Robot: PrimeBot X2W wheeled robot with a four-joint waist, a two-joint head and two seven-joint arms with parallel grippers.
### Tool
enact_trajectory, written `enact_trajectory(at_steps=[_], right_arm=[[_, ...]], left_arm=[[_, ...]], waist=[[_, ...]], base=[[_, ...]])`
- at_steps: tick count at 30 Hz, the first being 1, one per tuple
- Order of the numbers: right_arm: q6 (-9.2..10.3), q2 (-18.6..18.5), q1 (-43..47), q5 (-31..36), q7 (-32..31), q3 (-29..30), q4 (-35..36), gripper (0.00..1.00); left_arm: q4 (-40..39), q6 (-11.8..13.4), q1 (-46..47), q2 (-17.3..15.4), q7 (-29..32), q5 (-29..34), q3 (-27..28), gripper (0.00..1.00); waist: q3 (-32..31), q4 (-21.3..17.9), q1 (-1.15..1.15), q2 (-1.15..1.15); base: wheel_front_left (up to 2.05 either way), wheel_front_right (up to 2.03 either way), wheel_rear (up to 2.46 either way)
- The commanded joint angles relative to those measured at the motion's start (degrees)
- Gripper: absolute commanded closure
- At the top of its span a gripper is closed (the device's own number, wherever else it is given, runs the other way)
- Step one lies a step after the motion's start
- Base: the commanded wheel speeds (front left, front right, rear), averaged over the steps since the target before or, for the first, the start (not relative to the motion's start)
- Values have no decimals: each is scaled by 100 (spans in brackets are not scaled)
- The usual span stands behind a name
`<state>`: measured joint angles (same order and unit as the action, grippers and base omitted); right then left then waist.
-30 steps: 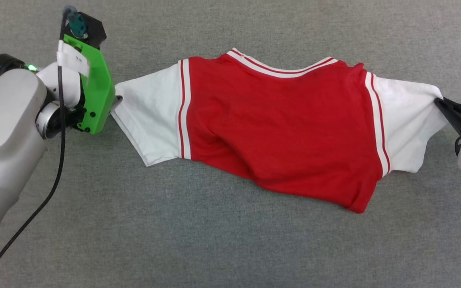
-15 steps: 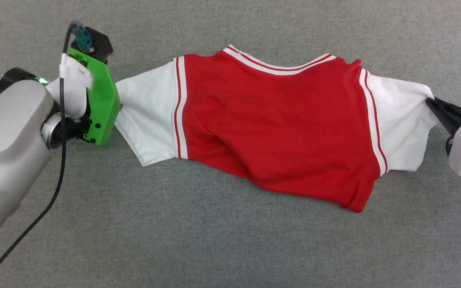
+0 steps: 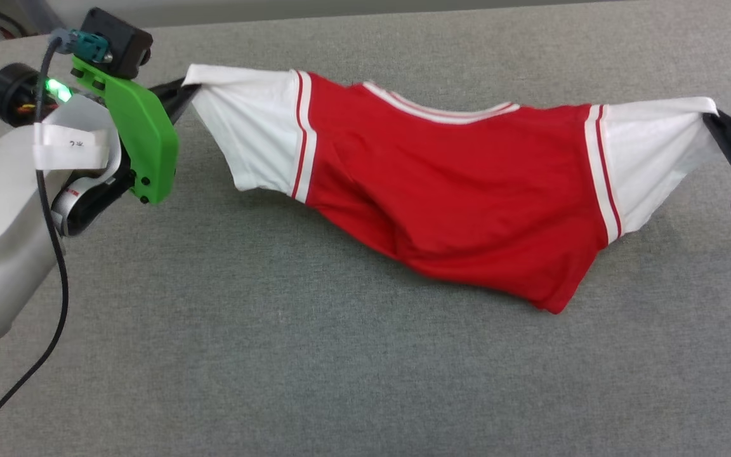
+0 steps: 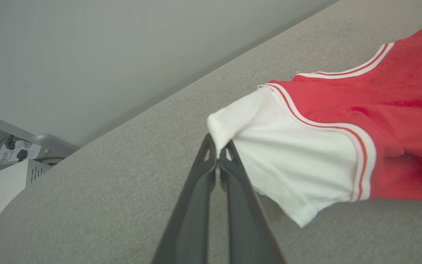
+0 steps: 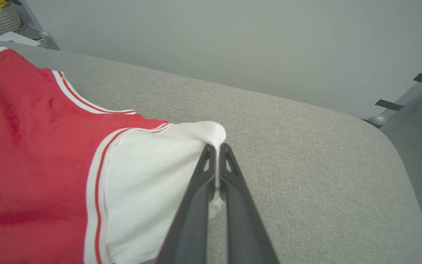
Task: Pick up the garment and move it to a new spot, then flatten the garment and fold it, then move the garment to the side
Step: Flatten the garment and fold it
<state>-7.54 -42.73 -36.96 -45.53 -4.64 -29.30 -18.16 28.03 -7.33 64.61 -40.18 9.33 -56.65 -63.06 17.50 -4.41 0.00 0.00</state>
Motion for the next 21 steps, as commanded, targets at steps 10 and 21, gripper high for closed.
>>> enact_trajectory(at_steps=[10, 21], right_arm=[[5, -275, -429, 264, 294, 528, 584, 100], [5, -220, -1108, 478, -57, 1023, 1093, 100]], left_arm=[[-1050, 330, 465, -466, -692, 322, 431, 100], [-1742, 780, 1204, -202, -800, 507, 789, 100]], waist=[[-612, 197, 0, 0], [-627, 268, 0, 0]], base=[[0, 0, 0], [0, 0, 0]])
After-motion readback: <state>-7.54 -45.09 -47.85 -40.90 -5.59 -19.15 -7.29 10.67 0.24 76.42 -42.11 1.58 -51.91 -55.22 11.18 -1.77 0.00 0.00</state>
